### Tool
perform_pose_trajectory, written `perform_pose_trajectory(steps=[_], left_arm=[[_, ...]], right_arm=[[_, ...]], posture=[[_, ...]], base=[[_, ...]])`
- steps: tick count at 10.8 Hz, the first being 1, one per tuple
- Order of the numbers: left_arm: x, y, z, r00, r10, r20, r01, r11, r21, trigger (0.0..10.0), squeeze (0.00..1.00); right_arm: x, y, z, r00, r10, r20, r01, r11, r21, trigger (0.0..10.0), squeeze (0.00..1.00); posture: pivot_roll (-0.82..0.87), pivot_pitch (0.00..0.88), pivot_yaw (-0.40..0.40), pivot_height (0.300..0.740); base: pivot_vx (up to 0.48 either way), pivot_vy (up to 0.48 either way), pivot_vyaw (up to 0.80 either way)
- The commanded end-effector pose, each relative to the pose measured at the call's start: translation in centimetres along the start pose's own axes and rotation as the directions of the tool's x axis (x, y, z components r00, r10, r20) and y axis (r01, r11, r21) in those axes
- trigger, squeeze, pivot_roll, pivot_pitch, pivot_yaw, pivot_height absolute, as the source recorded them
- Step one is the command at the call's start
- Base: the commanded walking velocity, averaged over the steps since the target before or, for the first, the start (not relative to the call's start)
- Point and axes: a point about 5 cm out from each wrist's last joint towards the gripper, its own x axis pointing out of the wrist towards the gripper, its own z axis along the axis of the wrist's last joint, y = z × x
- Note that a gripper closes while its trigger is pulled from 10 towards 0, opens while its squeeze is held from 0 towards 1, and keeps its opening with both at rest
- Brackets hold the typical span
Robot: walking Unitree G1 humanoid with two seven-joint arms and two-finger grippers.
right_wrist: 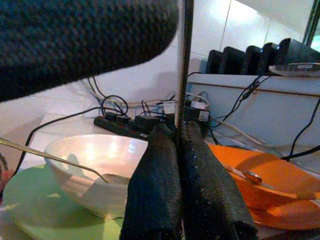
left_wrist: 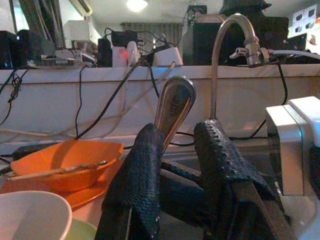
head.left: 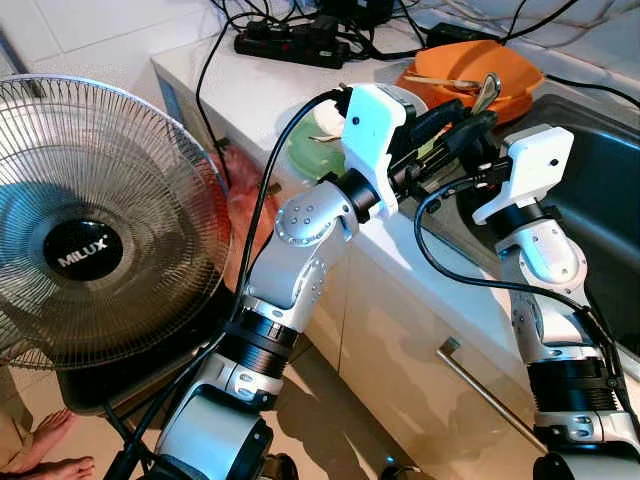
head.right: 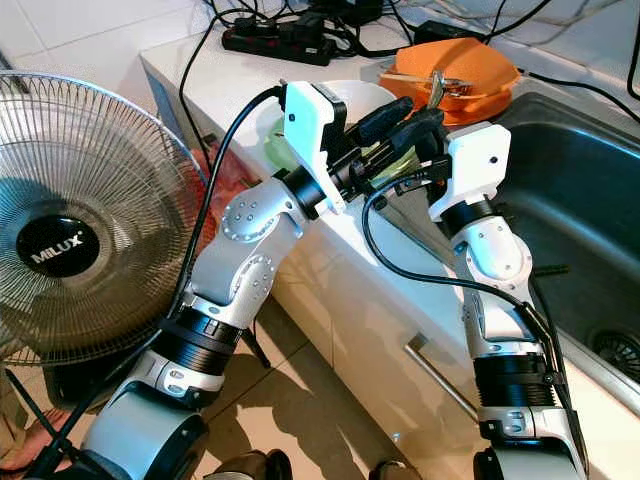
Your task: Kitchen organization
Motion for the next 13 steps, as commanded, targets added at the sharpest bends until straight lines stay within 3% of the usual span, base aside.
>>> perform_pose_trajectory(steps=[1, 2, 3, 4, 7, 9, 13], left_arm=[[0.1, -0.1, -0.1, 1.0, 0.006, 0.01, -0.006, 1.0, -0.005, 10.0, 0.0], [0.1, -0.1, 0.0, 1.0, 0.008, 0.015, -0.008, 1.0, -0.004, 10.0, 0.0], [0.1, -0.1, 0.1, 1.0, 0.011, 0.019, -0.011, 1.0, -0.002, 10.0, 0.0], [0.1, -0.1, 0.1, 1.0, 0.013, 0.022, -0.013, 1.0, -0.001, 10.0, 0.0], [-0.8, 0.6, 0.0, 0.998, 0.06, 0.014, -0.061, 0.998, 0.023, 10.0, 0.0], [-1.8, 1.6, -0.1, 0.993, 0.121, 0.005, -0.121, 0.992, 0.033, 10.0, 0.0], [-6.0, 4.9, -0.9, 0.952, 0.299, -0.06, -0.293, 0.951, 0.097, 10.0, 0.0]], right_arm=[[0.3, -0.6, 0.7, 0.999, -0.027, 0.035, 0.027, 1.0, -0.007, 0.0, 0.0], [0.3, -1.0, 0.6, 0.998, -0.059, 0.028, 0.059, 0.998, -0.019, 0.0, 0.0], [0.4, -1.8, 0.5, 0.993, -0.117, 0.02, 0.118, 0.992, -0.036, 5.8, 0.0], [0.4, -2.3, 0.4, 0.987, -0.158, 0.019, 0.159, 0.986, -0.046, 10.0, 0.0], [0.2, -5.1, 0.5, 0.942, -0.336, 0.014, 0.336, 0.936, -0.108, 10.0, 0.0], [0.0, -5.9, -0.2, 0.928, -0.372, -0.01, 0.368, 0.921, -0.126, 10.0, 0.0], [-1.6, -7.6, -2.9, 0.875, -0.471, -0.11, 0.446, 0.874, -0.191, 10.0, 0.0]], posture=[[-0.03, 0.111, 0.072, 0.74], [-0.03, 0.11, 0.072, 0.74], [-0.03, 0.11, 0.072, 0.74], [-0.03, 0.11, 0.072, 0.74], [-0.03, 0.108, 0.071, 0.74], [-0.02, 0.109, 0.072, 0.74], [-0.01, 0.108, 0.075, 0.74]], base=[[0.0, 0.0, 0.0], [0.0, 0.0, 0.0], [0.0, 0.0, 0.0], [0.0, 0.0, 0.0], [0.0, 0.0, 0.0], [0.0, 0.0, 0.0], [0.0, 0.0, 0.0]])
